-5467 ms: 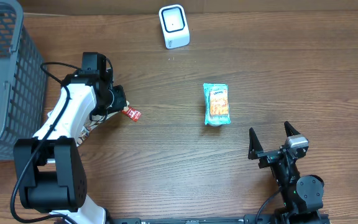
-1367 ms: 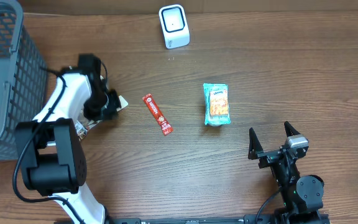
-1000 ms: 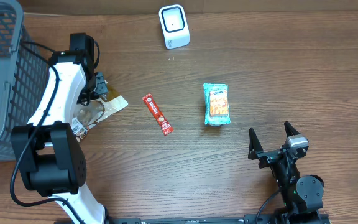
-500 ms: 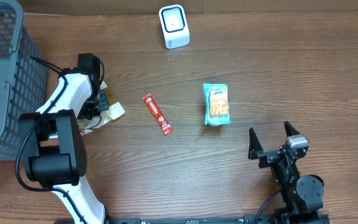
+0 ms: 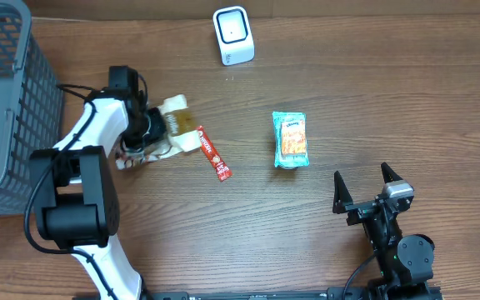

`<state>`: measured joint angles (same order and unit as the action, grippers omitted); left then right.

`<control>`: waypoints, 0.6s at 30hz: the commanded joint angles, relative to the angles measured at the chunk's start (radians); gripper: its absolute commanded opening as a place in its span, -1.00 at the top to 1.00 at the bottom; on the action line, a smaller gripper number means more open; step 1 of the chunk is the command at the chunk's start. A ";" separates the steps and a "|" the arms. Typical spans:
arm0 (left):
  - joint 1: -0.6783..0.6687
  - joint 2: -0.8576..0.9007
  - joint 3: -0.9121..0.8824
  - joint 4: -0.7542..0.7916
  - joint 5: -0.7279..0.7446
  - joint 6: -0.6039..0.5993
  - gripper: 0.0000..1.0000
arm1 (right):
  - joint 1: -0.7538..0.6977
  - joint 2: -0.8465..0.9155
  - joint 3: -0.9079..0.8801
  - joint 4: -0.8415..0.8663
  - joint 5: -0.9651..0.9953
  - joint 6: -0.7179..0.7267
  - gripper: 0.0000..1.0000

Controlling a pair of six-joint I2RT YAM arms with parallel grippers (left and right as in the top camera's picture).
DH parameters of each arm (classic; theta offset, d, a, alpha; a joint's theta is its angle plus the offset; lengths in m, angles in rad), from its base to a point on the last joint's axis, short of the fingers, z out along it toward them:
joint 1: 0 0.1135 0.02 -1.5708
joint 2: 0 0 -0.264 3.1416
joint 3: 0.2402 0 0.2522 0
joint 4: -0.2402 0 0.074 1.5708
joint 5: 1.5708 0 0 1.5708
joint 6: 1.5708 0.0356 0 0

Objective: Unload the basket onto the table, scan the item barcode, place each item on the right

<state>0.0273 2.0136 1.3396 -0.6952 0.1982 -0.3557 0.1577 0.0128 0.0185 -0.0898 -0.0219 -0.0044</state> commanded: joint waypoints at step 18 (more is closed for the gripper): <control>0.011 0.011 0.299 -0.178 -0.260 0.132 0.92 | -0.001 -0.010 -0.011 0.006 -0.002 -0.008 -1.00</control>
<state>0.0345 2.0205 1.6676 -0.8890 0.1310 -0.2760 0.1577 0.0128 0.0185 -0.0898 -0.0219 -0.0048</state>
